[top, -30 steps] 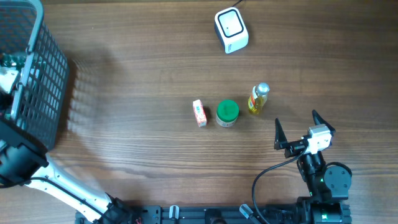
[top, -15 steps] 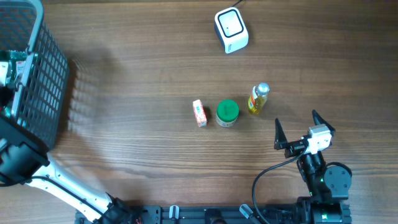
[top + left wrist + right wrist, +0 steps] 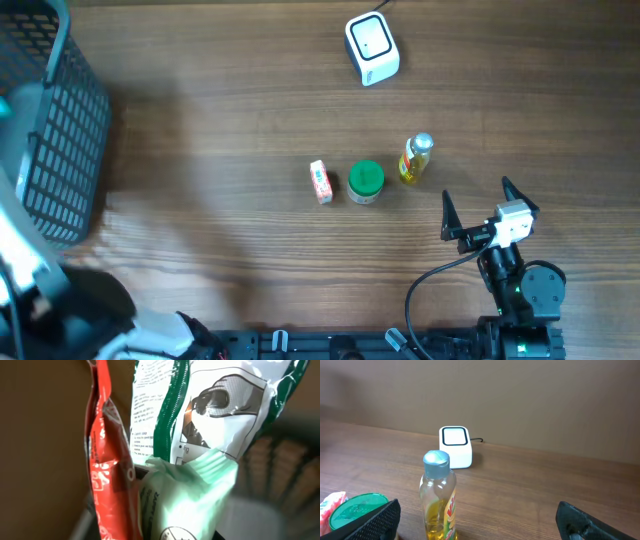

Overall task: Scan the item barcode
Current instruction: 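Grasp the green 3M glove packets in the basket with the left gripper, then carry the glove packets out and lower them onto the table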

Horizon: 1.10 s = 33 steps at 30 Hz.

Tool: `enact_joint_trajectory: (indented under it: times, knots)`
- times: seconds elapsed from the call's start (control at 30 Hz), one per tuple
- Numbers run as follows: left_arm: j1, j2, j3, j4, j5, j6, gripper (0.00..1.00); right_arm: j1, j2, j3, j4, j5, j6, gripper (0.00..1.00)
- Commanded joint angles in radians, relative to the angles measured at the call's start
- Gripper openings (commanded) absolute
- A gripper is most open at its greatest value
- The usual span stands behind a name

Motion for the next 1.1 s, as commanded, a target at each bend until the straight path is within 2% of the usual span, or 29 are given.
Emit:
enact_joint_trajectory:
  times: [0.0,0.13,0.23,0.33,0.47,0.53,0.67,0.8,0.87,1.07]
  knots:
    - [-0.077,-0.148,0.017,0.008,-0.011,-0.203,0.22,-0.007,-0.005,-0.001,0.004,0.008,-0.001,1.0]
    - [-0.224,-0.275,0.017,-0.159,-0.01,-0.489,0.19,-0.007,-0.005,-0.001,0.004,0.008,-0.001,1.0]
    - [-0.351,-0.296,0.017,-0.345,-0.01,-0.616,0.19,-0.007,-0.005,-0.001,0.004,0.008,-0.001,1.0]
    - [-0.475,-0.269,0.016,-0.512,-0.011,-0.71,0.19,-0.007,-0.005,-0.001,0.004,0.008,-0.001,1.0]
    - [-0.621,-0.184,0.011,-0.701,-0.014,-0.751,0.15,-0.007,-0.005,-0.001,0.004,0.008,-0.001,1.0]
    - [-0.673,-0.144,-0.019,-0.739,-0.014,-0.773,0.14,-0.007,-0.005,-0.001,0.004,0.008,0.0,1.0]
    - [-0.787,-0.086,-0.239,-0.658,-0.072,-0.833,0.15,-0.007,-0.005,-0.001,0.004,0.008,-0.001,1.0]
    - [-0.865,-0.072,-0.463,-0.491,-0.105,-0.866,0.15,-0.007,-0.005,-0.001,0.004,0.008,-0.002,1.0]
    - [-0.897,-0.072,-0.534,-0.425,-0.179,-0.869,0.15,-0.007,-0.005,-0.001,0.004,0.008,-0.001,1.0]
    - [-0.975,-0.071,-0.69,-0.227,-0.269,-0.869,0.18,-0.007,-0.005,-0.001,0.004,0.008,-0.001,1.0]
